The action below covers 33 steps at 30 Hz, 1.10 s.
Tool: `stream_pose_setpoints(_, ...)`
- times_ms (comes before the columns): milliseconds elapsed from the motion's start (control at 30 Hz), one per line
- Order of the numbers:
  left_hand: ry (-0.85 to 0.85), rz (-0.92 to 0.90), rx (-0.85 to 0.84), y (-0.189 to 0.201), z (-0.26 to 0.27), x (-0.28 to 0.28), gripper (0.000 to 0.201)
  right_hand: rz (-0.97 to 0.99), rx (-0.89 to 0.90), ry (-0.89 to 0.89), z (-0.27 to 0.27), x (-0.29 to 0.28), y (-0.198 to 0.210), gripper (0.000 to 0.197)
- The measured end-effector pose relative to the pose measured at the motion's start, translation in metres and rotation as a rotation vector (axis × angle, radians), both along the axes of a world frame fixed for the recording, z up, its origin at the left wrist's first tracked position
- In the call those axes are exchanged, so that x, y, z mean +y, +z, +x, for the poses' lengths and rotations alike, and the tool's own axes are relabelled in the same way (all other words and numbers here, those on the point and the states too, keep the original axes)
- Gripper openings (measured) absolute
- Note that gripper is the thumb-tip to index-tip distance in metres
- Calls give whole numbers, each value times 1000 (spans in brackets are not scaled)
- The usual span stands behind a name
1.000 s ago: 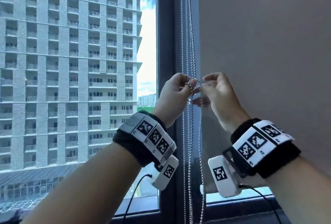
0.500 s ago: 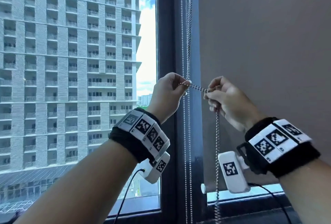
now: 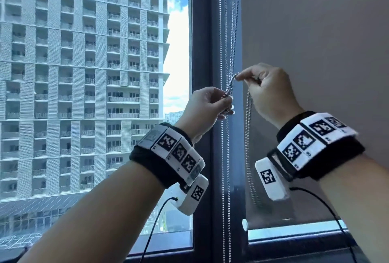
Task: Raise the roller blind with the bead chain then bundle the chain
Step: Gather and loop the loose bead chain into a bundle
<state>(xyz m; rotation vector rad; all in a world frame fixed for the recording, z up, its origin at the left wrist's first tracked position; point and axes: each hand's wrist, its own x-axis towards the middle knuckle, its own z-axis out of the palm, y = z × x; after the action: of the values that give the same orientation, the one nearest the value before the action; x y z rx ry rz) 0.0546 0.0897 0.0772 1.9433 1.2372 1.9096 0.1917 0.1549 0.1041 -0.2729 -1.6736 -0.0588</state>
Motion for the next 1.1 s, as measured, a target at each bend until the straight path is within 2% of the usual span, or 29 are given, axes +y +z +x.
stream_pose_setpoints(67, -26, -36, -2, 2, 4, -4, 13, -21, 10, 18, -6, 1, 4, 19)
stream_pose_setpoints(133, -72, -65, -36, 5, 6, -7, 19, -138, -4, 91, -12, 0, 3, 20)
stream_pose_setpoints(233, -126, -92, -112, 7, 9, -8, 23, -455, -81, 428, -19, -1, -6, 17)
stream_pose_setpoints(267, -125, -96, -122, 6, 11, -7, 24, -527, -113, 536, -20, 0, -9, 25)
stream_pose_setpoints(333, -110, -93, -114, 2, 13, -5, 27, -588, -153, 628, -21, 0, -12, 36)
stream_pose_setpoints(467, -74, -25, -126, -6, 16, -1, 27, -609, -85, 682, -21, -5, -12, 12)
stream_pose_setpoints(633, -29, 66, -163, -9, 19, 0, 18, -598, 4, 681, -23, -15, -10, 11)
stream_pose_setpoints(700, -49, 75, -189, -8, 20, -1, 15, -593, 37, 671, -23, -17, -11, 3)
stream_pose_setpoints(900, -65, 56, -211, -6, 17, -3, 13, -569, 126, 728, -23, -19, -15, 4)
stream_pose_setpoints(1033, 89, 127, -176, -4, 11, 4, 16, -512, 115, 661, -22, -17, -15, 7)
stream_pose_setpoints(1100, 92, 50, -168, -3, 10, 7, 19, -506, 100, 636, -21, -18, -15, 11)
